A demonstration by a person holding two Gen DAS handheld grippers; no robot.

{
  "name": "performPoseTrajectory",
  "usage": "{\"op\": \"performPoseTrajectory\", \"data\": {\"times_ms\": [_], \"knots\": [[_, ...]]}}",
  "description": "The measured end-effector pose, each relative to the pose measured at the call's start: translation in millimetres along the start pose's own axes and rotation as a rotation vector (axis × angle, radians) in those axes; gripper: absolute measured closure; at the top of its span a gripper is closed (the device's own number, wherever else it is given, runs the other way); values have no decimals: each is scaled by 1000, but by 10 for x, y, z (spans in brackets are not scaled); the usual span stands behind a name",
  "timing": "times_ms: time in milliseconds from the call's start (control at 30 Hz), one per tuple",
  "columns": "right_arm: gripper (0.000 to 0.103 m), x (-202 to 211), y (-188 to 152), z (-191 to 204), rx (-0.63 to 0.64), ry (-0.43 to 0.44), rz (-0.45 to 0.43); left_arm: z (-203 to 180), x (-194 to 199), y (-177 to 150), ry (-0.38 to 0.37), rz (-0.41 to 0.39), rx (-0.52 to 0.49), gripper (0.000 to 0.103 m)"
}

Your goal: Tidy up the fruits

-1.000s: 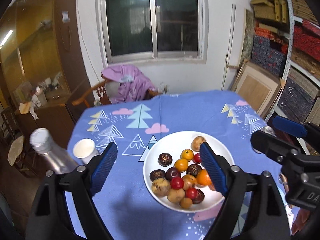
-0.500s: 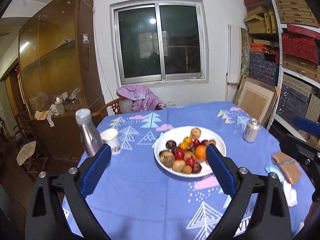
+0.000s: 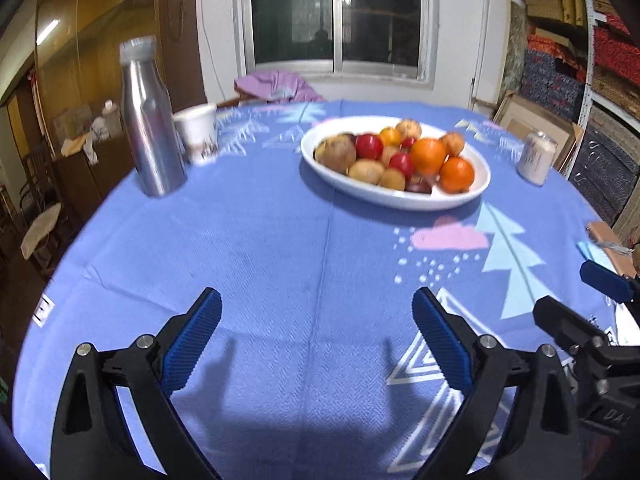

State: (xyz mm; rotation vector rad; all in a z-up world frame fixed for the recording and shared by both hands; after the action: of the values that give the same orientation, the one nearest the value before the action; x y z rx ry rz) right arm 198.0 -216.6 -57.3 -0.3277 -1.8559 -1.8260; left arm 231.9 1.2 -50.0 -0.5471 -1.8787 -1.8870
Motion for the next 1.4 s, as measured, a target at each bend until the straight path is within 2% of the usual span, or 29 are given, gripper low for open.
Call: {"op": "performPoseTrajectory", "data": {"times_ms": [100,200,333,433,467,600,667,733,833,933,1067,1167,1400], "knots": [[15,-224,-95,-110,-51,9,89,-40,-220,-82,-26,87,2,9],[13,-246,-87,-246,-120,-5,73,-87,-320,-92,-43,114,4,8],[10,-367,-121,-260,-120,-22,124,-147,-519,-143,-64,202,-2,5],[10,-416,-135,-234,-107,-25,149,-206,-504,-140,-81,193,-29,5],[10,-380,-109,-236,-108,-31,128,-205,-450,-111,-80,163,-30,5],[3,-156,87,-261,-109,-72,-15,-232,-71,100,-56,-66,-65,5],[3,-100,188,-255,-121,-58,-56,-211,34,165,-38,-124,-55,4],[3,-89,256,-243,-123,-58,-80,-162,50,196,-41,-129,-26,4],[3,-130,244,-227,-112,-53,-72,-98,-25,204,-71,-77,33,4],[3,-165,211,-218,-103,-55,-48,-105,-72,196,-65,-38,30,4],[3,-109,204,-182,-58,-92,-66,-153,42,180,-22,-84,-32,4],[3,-83,200,-174,-58,-80,-69,-186,114,181,19,-125,-68,4],[3,-45,193,-265,-127,-36,-75,-191,216,179,-4,-159,-76,4]]}}
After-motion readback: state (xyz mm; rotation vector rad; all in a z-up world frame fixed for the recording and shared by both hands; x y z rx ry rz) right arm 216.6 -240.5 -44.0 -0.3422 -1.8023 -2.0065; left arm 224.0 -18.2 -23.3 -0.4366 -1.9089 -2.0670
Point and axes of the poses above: each gripper's, at about its wrist camera, not at the fingertips, and x roughly against the way its jaws point, z to its left, y to its top, the point moved 3 cm from there along -x, roughly the way its jaws point, and after that the axes turned 9 degrees about -z, right-handed, at the moved point
